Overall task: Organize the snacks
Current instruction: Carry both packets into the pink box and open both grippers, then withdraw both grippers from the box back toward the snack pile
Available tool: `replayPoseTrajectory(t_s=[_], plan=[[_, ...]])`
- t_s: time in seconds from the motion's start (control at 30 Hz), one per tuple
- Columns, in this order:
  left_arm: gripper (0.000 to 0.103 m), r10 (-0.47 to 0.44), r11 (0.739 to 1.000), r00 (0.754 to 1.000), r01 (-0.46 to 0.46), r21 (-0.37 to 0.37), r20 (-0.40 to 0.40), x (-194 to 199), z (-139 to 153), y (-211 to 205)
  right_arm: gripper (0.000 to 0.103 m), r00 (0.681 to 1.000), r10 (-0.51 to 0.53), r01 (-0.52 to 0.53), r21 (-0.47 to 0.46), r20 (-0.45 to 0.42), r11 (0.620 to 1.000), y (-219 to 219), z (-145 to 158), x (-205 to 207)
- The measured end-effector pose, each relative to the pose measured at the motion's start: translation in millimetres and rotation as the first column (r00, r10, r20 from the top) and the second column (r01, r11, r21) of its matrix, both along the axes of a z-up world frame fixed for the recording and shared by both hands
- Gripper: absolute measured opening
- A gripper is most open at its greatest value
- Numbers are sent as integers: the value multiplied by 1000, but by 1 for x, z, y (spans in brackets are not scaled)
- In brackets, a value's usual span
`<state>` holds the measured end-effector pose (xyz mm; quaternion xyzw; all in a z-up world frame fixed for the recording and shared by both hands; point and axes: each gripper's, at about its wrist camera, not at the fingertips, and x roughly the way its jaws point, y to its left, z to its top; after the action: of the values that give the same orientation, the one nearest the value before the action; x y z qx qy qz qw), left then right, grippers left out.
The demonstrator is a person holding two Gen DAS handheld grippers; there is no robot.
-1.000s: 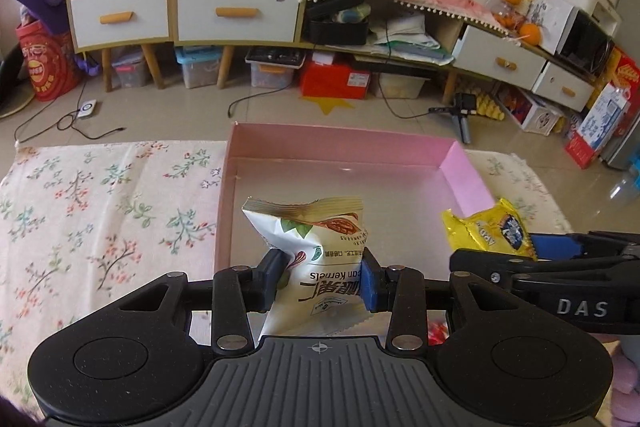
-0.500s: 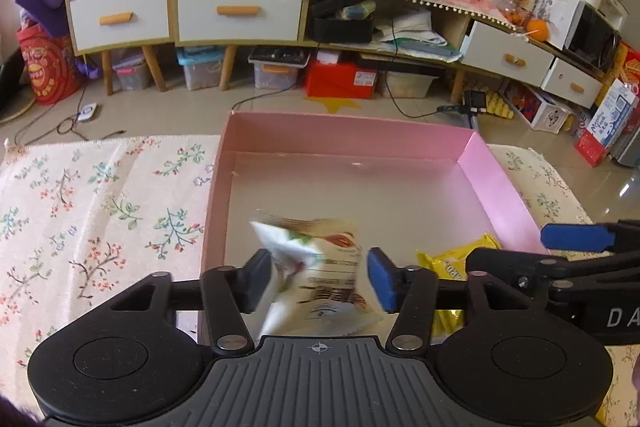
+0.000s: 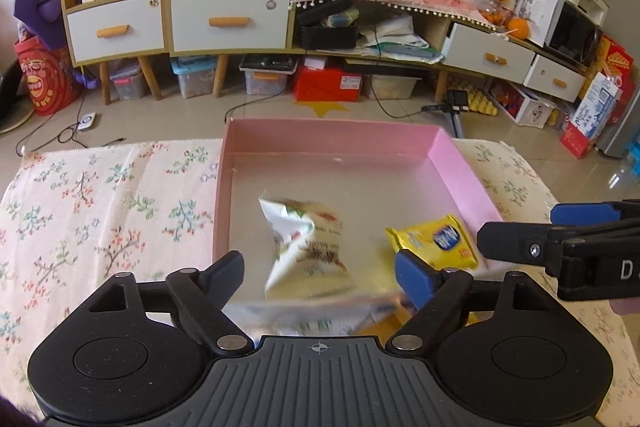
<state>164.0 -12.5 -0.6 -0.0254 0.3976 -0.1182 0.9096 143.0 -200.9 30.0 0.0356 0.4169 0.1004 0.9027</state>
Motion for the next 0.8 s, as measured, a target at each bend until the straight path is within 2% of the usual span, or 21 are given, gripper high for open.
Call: replayPoseTrajectory(t_s=[0.37,0.63,0.8], plan=[[94,-28,1000,1000,28,1,-6,-56,15,13,101,1000,20,-20,-25,19,1000,-3,13,-43],[99,-42,999,999,42,16,-13,-90,16,17,103,998,43,-43,-1,38,999,-2,18,-72],[101,-50,999,998,49,21,27,-112,9,22,103,994,85,-84,-10,73,996,-4,12,-92]])
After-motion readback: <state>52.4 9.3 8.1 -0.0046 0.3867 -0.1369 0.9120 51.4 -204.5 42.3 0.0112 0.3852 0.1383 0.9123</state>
